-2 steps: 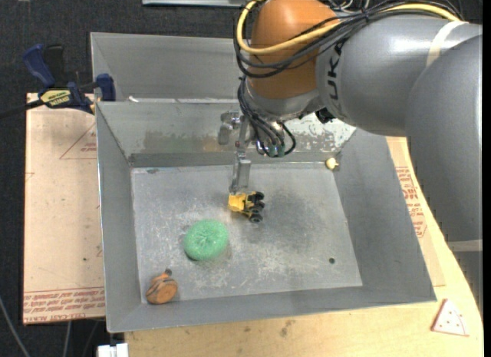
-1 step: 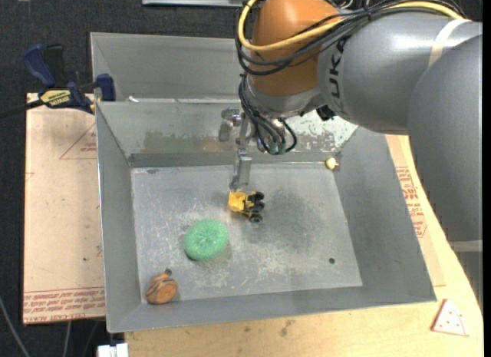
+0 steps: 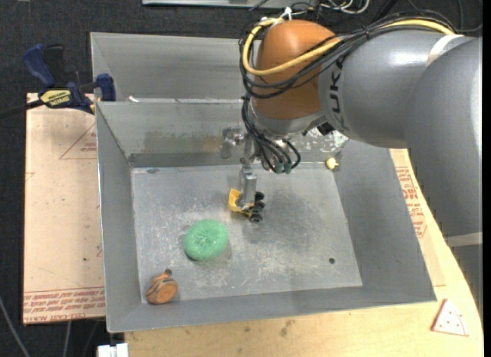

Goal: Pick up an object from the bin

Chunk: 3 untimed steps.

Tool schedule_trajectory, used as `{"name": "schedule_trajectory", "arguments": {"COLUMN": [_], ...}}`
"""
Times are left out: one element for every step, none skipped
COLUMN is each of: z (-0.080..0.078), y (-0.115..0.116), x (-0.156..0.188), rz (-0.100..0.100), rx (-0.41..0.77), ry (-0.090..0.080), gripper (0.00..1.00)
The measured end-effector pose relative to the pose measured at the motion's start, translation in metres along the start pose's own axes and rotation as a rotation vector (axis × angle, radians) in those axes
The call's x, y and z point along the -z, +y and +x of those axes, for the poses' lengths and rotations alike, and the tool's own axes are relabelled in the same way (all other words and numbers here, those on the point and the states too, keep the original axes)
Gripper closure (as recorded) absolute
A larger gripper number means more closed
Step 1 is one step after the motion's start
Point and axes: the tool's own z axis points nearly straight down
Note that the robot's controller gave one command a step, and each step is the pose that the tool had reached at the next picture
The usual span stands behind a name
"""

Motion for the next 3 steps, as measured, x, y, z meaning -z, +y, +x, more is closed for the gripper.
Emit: {"name": "schedule_trajectory", "arguments": {"z": [0.021,0.023,0.023], "y": [-0.034,-0.052,-0.052], "x": [-0.051,-0.075,-0.075], "rz": [0.0,0.0,-0.001], "rx": [0.107,0.131,0.131], "ry": [0.003,0.004,0.003], "gripper": [0.0,1.0,1.0]}}
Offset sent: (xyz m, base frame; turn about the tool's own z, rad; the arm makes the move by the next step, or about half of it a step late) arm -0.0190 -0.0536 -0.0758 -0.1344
